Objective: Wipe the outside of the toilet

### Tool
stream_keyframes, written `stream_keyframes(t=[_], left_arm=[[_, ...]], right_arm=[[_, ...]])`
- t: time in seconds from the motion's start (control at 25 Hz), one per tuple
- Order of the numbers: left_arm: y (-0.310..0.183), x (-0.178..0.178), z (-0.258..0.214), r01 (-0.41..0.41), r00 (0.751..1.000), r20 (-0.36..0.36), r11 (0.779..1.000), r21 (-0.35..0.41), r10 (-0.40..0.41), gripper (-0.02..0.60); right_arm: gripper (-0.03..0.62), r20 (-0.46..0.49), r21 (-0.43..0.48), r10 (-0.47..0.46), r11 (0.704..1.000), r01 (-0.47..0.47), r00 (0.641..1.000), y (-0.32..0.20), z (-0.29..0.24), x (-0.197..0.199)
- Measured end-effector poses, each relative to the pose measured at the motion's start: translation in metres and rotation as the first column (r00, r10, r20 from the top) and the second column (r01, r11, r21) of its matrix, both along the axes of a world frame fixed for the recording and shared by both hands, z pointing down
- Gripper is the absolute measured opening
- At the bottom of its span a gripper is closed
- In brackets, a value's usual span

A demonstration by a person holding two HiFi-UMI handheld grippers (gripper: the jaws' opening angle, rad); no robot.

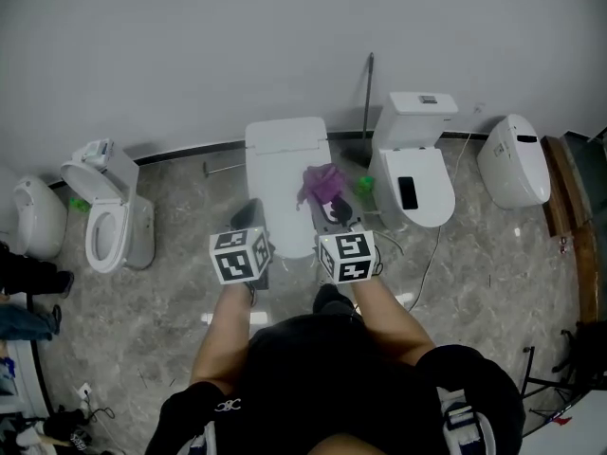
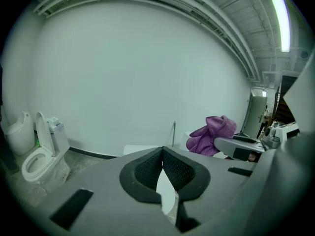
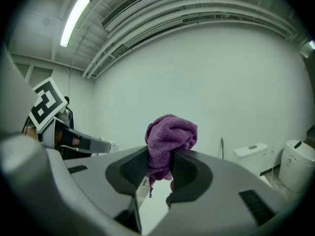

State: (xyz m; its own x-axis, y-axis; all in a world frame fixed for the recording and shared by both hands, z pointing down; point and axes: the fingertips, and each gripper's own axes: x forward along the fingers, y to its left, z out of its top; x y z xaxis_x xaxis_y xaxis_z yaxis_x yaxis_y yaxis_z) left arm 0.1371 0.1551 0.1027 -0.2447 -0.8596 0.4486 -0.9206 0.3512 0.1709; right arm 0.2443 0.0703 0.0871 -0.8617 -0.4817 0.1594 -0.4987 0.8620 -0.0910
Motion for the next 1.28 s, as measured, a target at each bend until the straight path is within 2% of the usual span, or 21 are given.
stream_keyframes(t=[0.32,0.56,0.76,0.96,1.28], left_arm=[[-0.097,-0.039,-0.012,0.049,0.998,0.037,0.999,-0.005,-0.048,0.011],[-0.150,-0.058,-0.004,0.114,0.993,0.028,0.993,-0.042,-0.113,0.011],[-0.158,-0.073,0.013,0.182,0.983,0.025,0.980,-0.077,-0.181,0.011],[-0.160,-0.101,0.028,0.217,0.976,0.004,0.970,-0.114,-0.218,0.011],[-0.171,-0.159,0.058,0.179,0.982,-0.038,0.974,-0.142,-0.186,0.011]], right_arm=[[0.117,0.026,0.011,-0.068,0.998,0.067,0.997,-0.097,-0.011,-0.046],[0.117,0.014,-0.009,-0.150,0.989,0.150,0.989,-0.158,0.000,-0.070],[0.117,-0.006,-0.037,-0.207,0.978,0.207,0.978,-0.188,0.020,-0.096],[0.117,-0.018,-0.042,-0.259,0.965,0.258,0.966,-0.193,0.029,-0.134],[0.115,-0.057,-0.043,-0.263,0.964,0.261,0.963,-0.194,0.056,-0.199]])
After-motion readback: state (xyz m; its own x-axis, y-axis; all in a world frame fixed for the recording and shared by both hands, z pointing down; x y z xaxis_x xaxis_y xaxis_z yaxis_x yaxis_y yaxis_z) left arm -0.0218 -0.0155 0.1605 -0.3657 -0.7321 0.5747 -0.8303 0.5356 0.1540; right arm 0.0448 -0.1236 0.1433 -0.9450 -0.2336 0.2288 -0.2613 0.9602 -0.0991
